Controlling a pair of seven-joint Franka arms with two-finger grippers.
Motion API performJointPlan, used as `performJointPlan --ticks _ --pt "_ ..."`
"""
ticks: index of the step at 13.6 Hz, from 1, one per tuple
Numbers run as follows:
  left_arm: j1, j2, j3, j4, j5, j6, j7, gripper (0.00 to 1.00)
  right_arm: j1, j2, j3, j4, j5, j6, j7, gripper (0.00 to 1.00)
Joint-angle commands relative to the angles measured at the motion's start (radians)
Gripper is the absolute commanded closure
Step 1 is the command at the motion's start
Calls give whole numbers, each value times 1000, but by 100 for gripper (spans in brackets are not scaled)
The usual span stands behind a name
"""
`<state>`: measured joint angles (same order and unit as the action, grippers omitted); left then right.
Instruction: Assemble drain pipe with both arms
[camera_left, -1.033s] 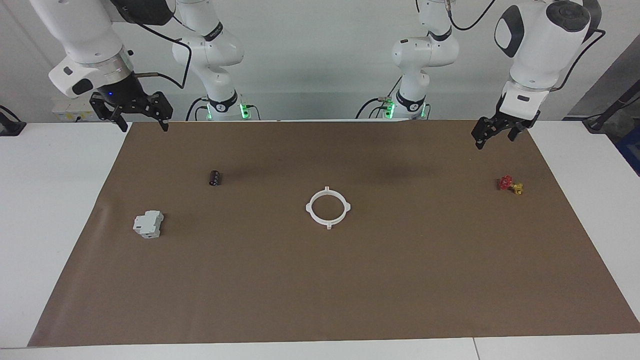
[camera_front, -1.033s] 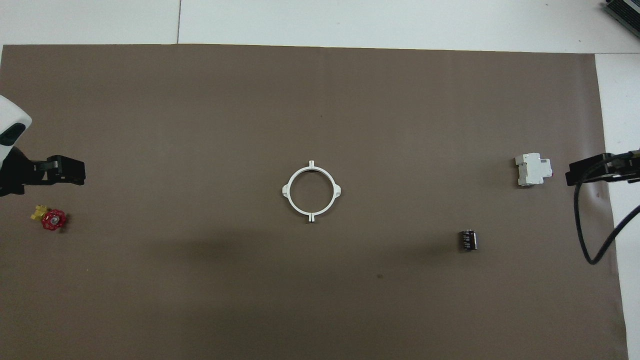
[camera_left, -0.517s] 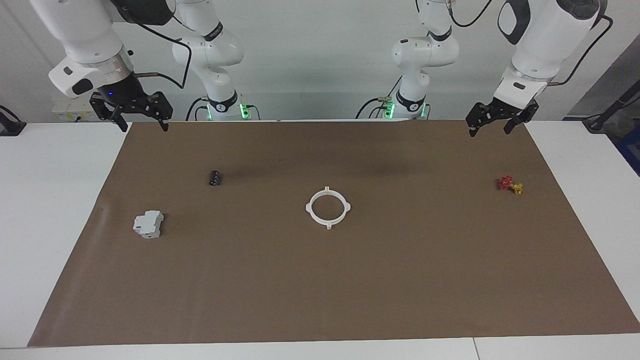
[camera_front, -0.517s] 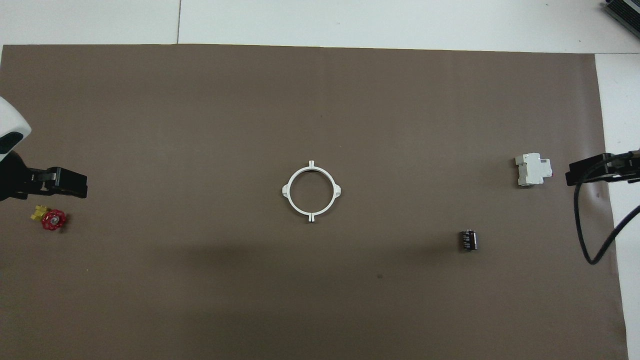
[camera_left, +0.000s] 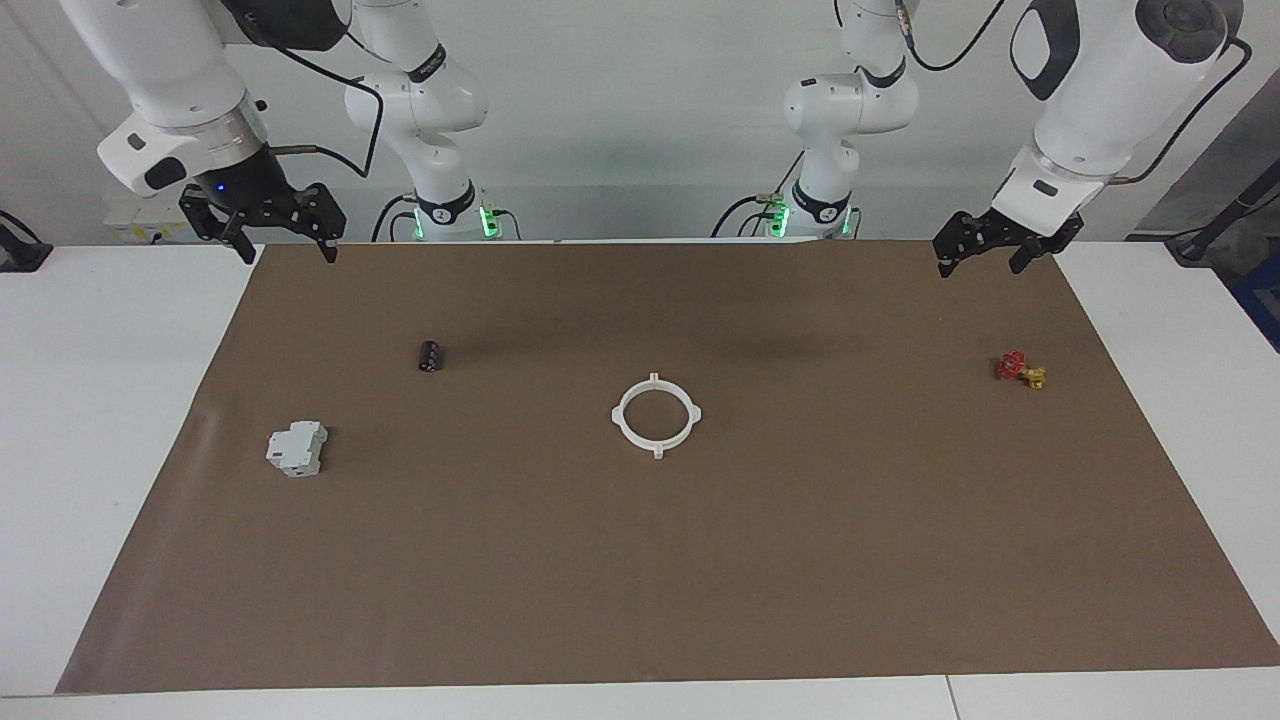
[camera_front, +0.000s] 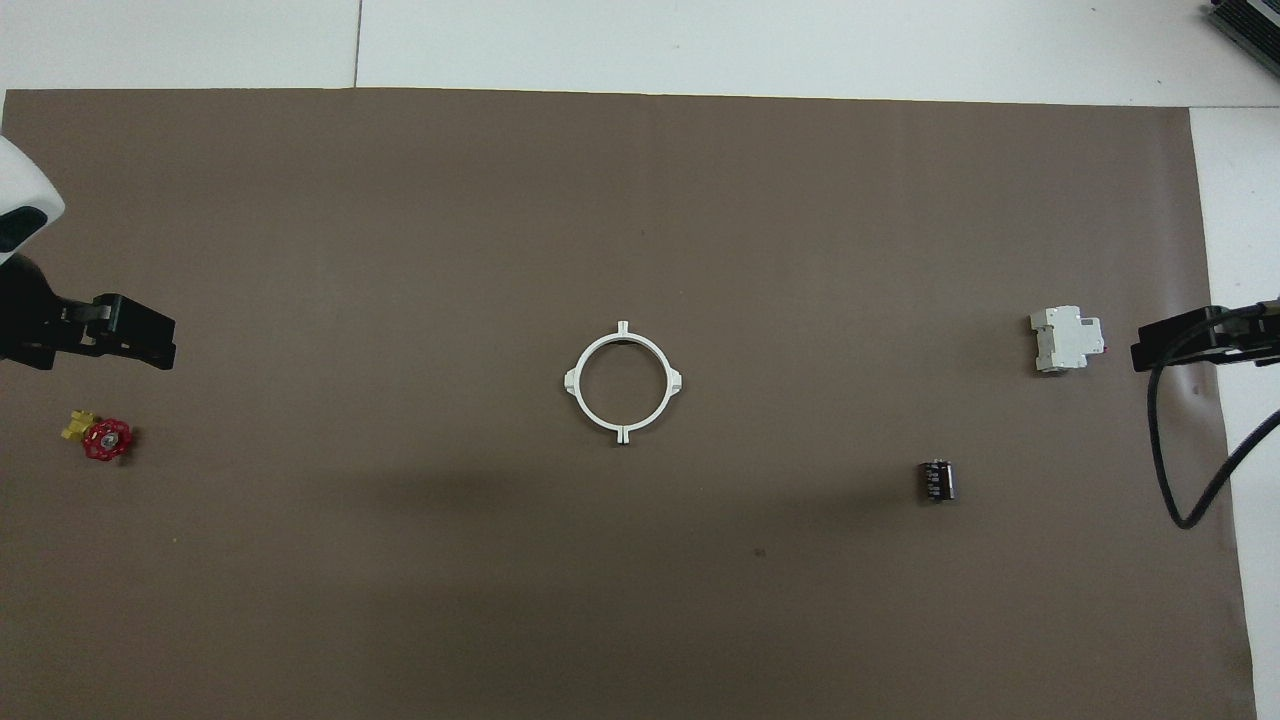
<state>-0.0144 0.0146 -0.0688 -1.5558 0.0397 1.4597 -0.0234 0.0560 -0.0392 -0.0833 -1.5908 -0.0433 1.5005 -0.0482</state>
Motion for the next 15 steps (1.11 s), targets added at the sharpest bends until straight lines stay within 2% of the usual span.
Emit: performJointPlan --ticks 1,4,9,15 --pt "-53 -11 30 10 0 -28 -3 0 -10 -10 7 0 -4 -10 13 0" --pt "-65 -15 26 10 -3 -27 -4 0 -8 -10 7 0 -4 -10 13 0" --pt "-50 -28 33 -9 -73 -15 -7 0 -10 -10 7 0 -4 -10 13 0" --pt "-47 -30 37 -13 -75 -1 -23 0 -10 -10 7 0 -4 -10 13 0"
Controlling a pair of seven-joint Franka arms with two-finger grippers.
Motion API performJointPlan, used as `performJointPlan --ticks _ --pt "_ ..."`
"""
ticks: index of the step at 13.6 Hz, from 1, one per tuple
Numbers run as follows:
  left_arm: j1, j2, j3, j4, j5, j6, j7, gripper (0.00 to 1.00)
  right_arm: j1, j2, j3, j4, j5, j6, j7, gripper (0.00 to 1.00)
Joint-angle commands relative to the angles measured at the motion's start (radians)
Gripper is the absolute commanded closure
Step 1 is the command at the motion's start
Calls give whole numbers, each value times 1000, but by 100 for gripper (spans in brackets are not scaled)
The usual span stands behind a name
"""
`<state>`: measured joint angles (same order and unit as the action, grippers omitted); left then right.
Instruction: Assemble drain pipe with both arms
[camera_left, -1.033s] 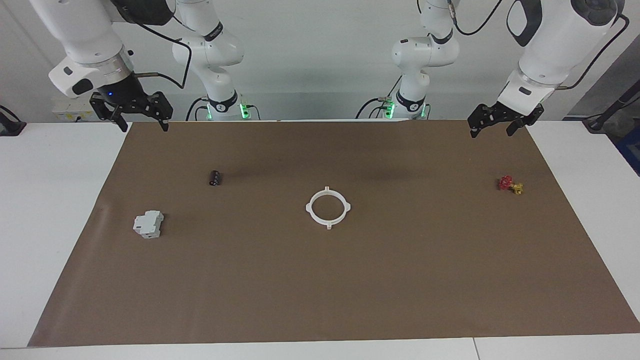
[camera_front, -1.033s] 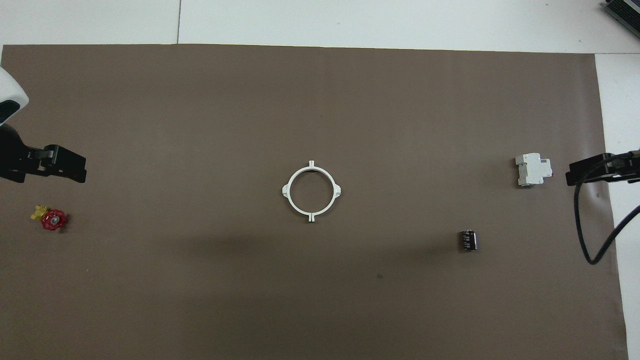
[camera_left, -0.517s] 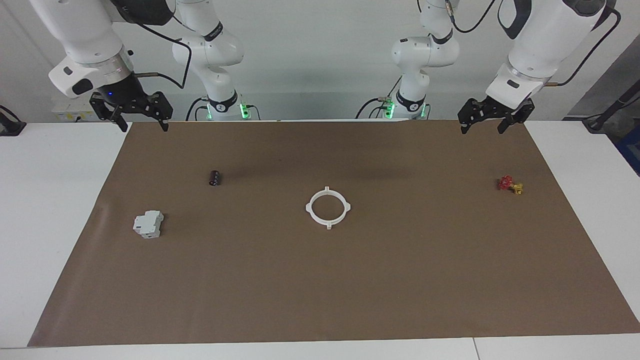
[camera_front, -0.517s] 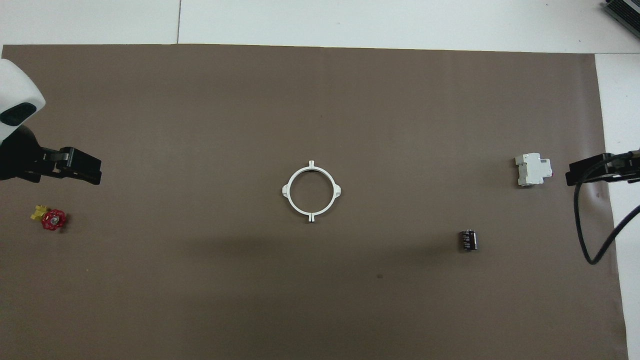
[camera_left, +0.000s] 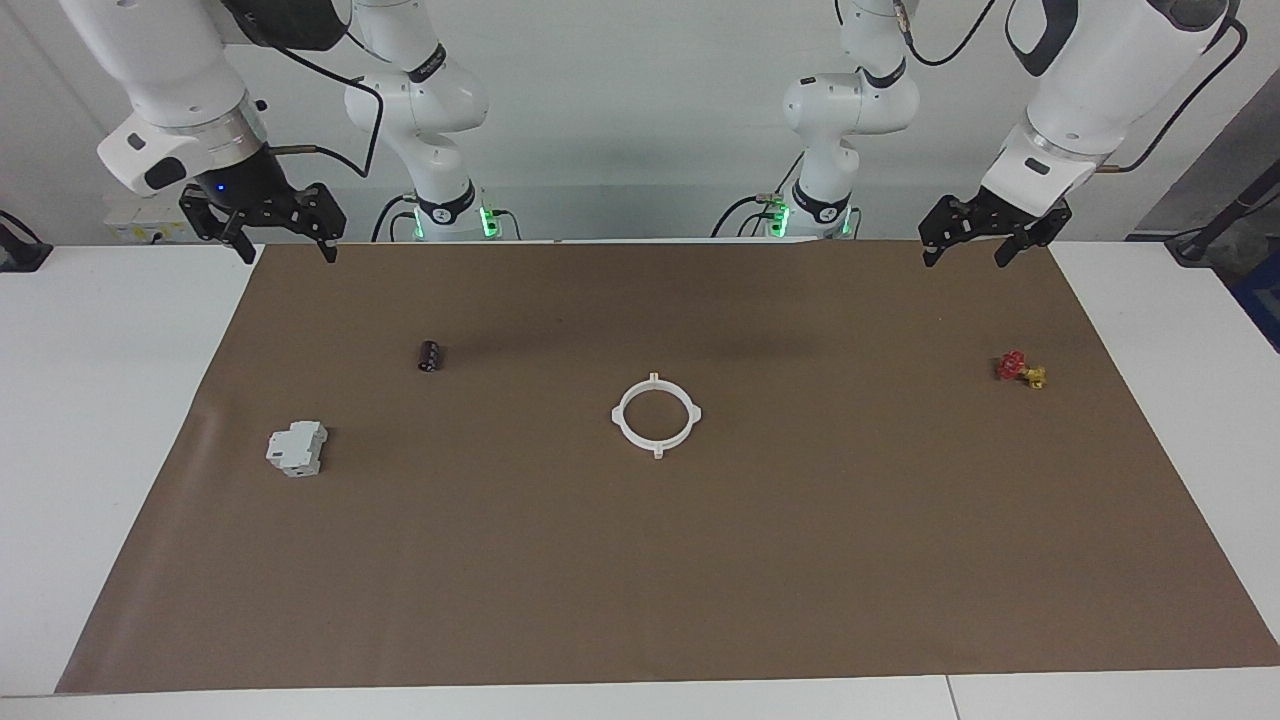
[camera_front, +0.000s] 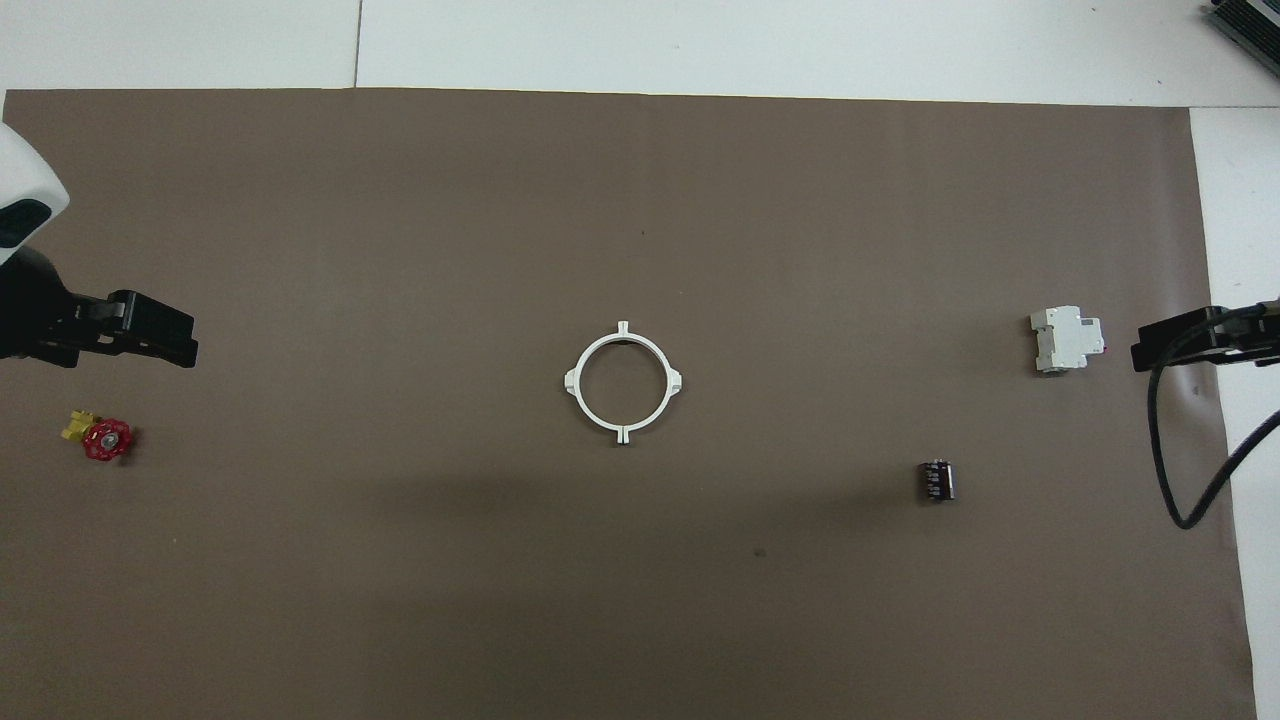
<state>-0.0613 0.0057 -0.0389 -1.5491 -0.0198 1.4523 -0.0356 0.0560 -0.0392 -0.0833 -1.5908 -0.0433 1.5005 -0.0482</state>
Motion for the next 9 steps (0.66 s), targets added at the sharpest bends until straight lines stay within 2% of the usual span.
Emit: performJointPlan --ticks 1,5,9 --pt "1 -21 7 -23 -15 8 -12 0 -10 -10 8 0 -4 -10 13 0" --pt "1 -21 7 -20 -17 13 -14 0 -10 -10 7 0 -4 -10 13 0" --pt "6 -20 7 -29 -15 79 -9 0 -10 -10 7 0 -4 -10 13 0"
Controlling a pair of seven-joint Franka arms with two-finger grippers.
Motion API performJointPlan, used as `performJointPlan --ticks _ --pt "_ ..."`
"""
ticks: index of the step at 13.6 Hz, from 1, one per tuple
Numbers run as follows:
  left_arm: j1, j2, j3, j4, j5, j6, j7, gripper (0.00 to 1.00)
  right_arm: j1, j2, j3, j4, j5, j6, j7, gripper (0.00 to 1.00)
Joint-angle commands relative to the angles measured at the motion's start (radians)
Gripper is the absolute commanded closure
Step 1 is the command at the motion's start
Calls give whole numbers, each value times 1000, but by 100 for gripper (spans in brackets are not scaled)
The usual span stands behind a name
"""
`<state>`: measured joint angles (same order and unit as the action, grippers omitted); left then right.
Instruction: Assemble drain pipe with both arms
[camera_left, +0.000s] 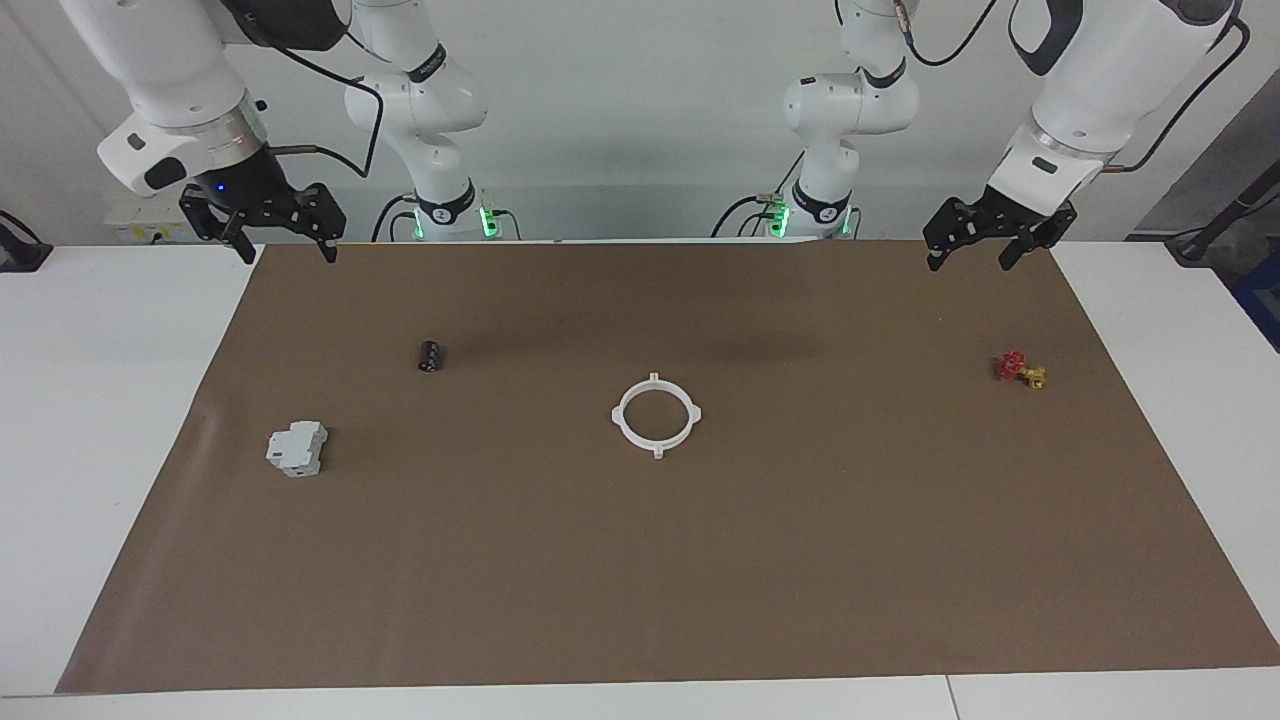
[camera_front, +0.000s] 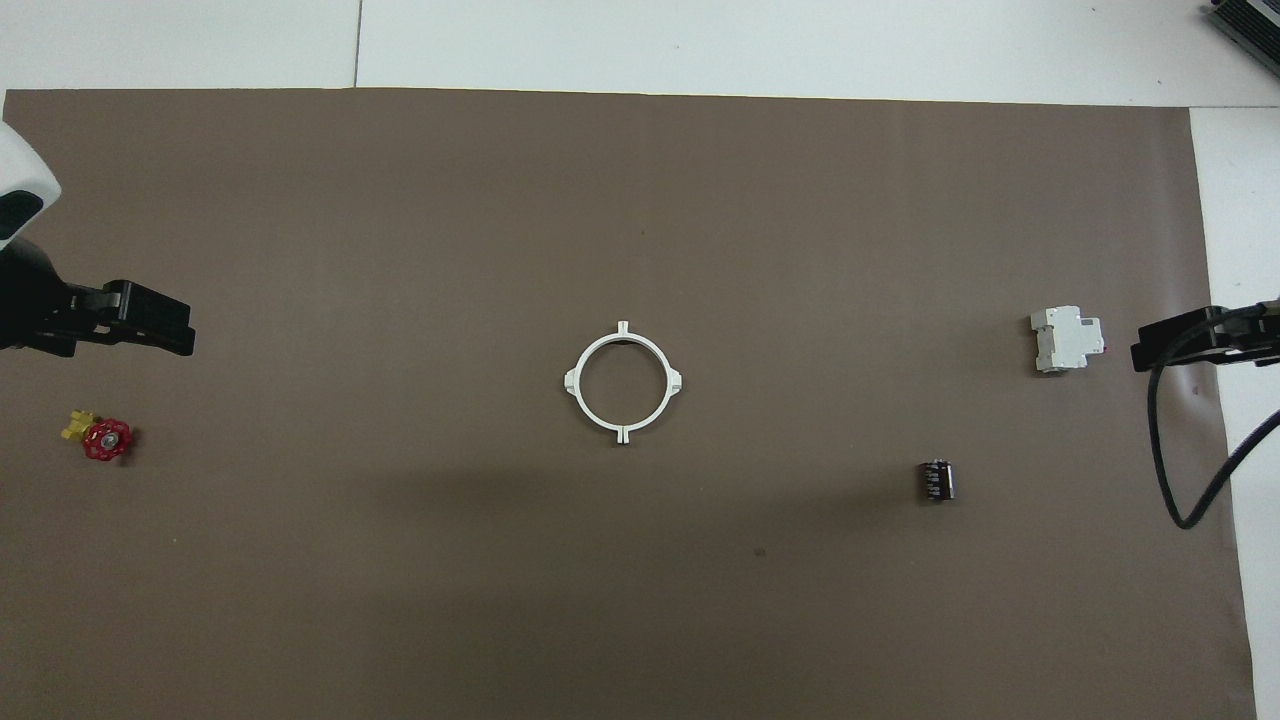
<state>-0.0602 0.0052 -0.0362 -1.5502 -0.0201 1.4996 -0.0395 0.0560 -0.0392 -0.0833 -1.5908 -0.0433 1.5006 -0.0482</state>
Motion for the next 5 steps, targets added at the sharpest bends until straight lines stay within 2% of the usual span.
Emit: performJointPlan --ticks 1,5 --pt "5 -19 4 -30 -15 31 -5 0 -10 -10 7 0 -4 -10 13 0" --pt "5 -25 4 -40 -15 30 -7 0 -10 -10 7 0 -4 -10 13 0"
